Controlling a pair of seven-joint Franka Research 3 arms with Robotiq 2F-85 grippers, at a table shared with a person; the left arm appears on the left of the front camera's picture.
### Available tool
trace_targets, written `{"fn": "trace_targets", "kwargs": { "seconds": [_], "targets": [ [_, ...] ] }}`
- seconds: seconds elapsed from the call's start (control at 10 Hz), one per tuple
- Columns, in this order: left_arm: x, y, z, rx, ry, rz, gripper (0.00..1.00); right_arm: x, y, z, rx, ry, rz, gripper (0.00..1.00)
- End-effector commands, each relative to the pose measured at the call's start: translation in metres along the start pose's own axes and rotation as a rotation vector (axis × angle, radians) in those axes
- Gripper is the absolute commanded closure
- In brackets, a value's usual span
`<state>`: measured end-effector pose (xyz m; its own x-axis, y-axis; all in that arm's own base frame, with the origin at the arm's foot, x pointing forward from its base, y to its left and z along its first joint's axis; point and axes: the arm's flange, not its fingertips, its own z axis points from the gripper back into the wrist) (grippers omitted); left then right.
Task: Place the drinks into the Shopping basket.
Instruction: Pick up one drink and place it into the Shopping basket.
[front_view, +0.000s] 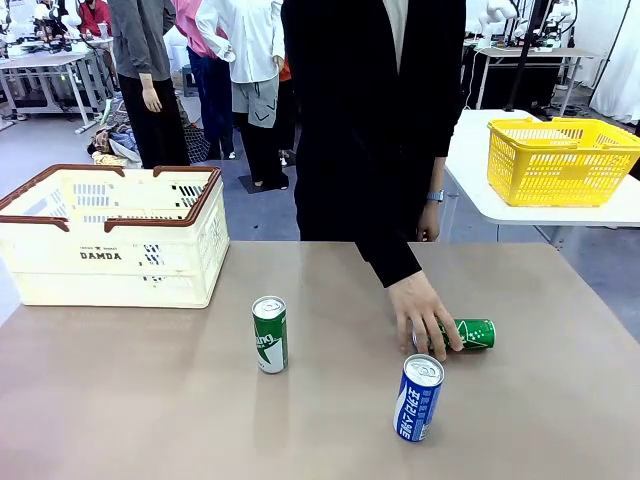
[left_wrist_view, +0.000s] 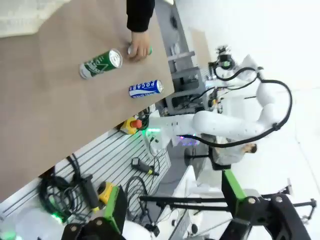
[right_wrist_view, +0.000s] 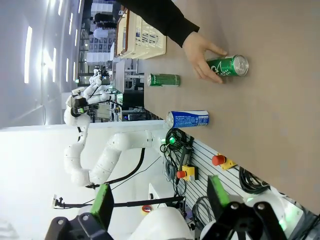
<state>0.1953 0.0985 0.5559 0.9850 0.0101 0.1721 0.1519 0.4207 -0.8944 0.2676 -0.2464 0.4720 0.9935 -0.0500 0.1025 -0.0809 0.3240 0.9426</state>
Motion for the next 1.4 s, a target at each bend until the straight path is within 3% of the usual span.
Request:
{"fn": "trace_targets", "kwargs": {
  "seconds": [0.0, 0.2, 0.4, 0.7, 0.9, 1.1, 1.3],
  "targets": [
    [-0.002, 0.016, -0.019, -0.012, -0.002, -0.004, 0.0, -0.002, 0.005, 0.001, -0.003, 0.009, -0.012, 0.0],
    [0.021, -0.009, -0.038, 0.086, 0.042, -0.005, 0.0, -0.002, 0.005, 0.001, -0.003, 0.009, -0.012, 0.0],
    [0.07, -0.048, -0.079, 0.232, 0.167, -0.04, 0.0, -0.002, 0.005, 0.001, -0.003, 0.009, -0.012, 0.0],
    [0.148, -0.091, -0.18, 0.501, 0.387, -0.038, 0.0, -0.002, 0.005, 0.001, -0.003, 0.009, -0.012, 0.0],
    [0.189, -0.099, -0.244, 0.62, 0.531, -0.039, 0.0, -0.002, 0.005, 0.001, -0.003, 0.009, -0.012, 0.0],
    [0.213, -0.093, -0.295, 0.708, 0.596, -0.032, 0.0, -0.002, 0.005, 0.001, -0.003, 0.009, -0.012, 0.0],
    [0.216, -0.079, -0.354, 0.848, 0.532, 0.004, 0.0, -0.002, 0.005, 0.001, -0.003, 0.009, -0.012, 0.0]
  ]
}}
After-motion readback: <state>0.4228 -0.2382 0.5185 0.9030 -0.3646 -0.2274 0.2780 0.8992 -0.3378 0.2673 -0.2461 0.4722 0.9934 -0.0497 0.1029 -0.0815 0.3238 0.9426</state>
